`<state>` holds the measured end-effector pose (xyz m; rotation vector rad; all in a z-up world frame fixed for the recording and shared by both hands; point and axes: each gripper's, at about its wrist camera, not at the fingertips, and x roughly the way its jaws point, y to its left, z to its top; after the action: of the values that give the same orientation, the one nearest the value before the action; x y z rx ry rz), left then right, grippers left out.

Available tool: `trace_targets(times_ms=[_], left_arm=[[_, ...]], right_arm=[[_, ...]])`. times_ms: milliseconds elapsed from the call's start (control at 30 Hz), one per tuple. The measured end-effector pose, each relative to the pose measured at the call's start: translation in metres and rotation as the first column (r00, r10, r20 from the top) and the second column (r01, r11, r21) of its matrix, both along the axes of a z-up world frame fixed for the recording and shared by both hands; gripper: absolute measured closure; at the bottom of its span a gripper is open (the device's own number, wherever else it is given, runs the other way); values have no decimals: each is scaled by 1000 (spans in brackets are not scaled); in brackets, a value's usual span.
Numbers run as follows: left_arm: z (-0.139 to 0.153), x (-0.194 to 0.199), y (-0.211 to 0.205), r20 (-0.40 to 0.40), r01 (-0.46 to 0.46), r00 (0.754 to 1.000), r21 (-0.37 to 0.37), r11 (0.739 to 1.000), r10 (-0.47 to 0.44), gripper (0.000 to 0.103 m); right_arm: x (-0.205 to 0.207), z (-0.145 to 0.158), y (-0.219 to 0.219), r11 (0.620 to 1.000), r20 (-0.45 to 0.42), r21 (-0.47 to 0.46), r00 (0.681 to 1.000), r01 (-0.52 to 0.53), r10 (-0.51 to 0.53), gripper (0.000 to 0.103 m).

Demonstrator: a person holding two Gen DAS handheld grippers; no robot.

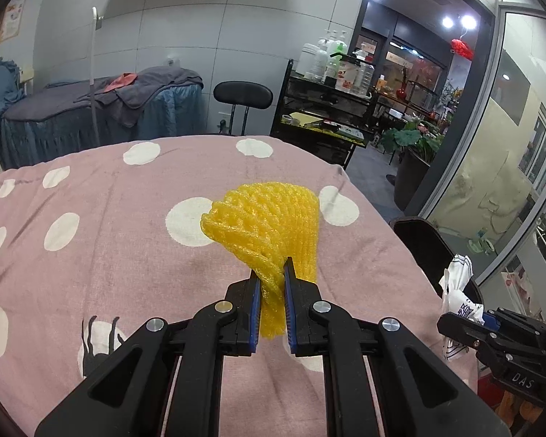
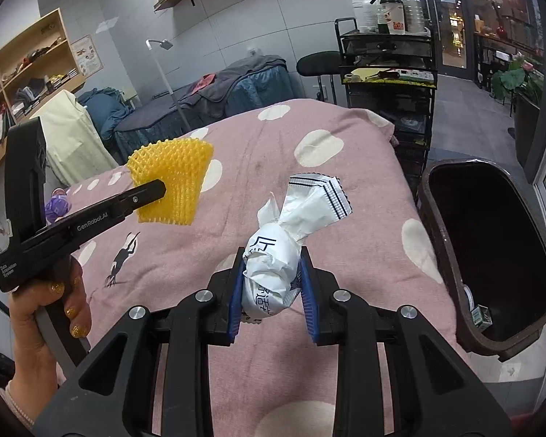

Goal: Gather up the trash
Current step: 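Carry the white wrapper into the bin and open the right tool while the left tool carries the yellow net, then lower the yellow foam net into the bin and open the left tool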

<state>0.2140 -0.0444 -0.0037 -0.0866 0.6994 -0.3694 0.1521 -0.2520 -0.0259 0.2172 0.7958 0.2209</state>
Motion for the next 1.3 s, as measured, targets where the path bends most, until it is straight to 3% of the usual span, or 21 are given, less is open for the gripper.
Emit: trace_targets(times_ms=[533,933,1000,1033,1067,1133,1300], left_arm=[[30,-27,-89,78,166,983,-18,986,-164,92],[34,-32,-158,91,321,943,-4,947,-320,92],[31,-34,-164,86,336,938,6,942,-335,92],[29,-33,-169,81,345,935,7,938,-345,92],[28,-32,-171,77,352,933,6,936,-352,92],[23,-31,-178,64,367,928,8,930,-366,92],[14,-27,-192,33,393,919,13,919,-393,92]], right_arm=[[-18,8,-108,972,54,-71,974,225,-222,75],[25,-48,-179,924,-39,-163,934,346,-356,75],[29,-60,-185,919,-56,-171,927,356,-370,71],[31,-65,-188,917,-65,-169,925,361,-375,62],[30,-68,-190,916,-67,-165,922,366,-381,43],[24,-71,-190,905,-40,-173,915,389,-401,28],[7,-69,-189,901,-28,-168,911,400,-410,28]])
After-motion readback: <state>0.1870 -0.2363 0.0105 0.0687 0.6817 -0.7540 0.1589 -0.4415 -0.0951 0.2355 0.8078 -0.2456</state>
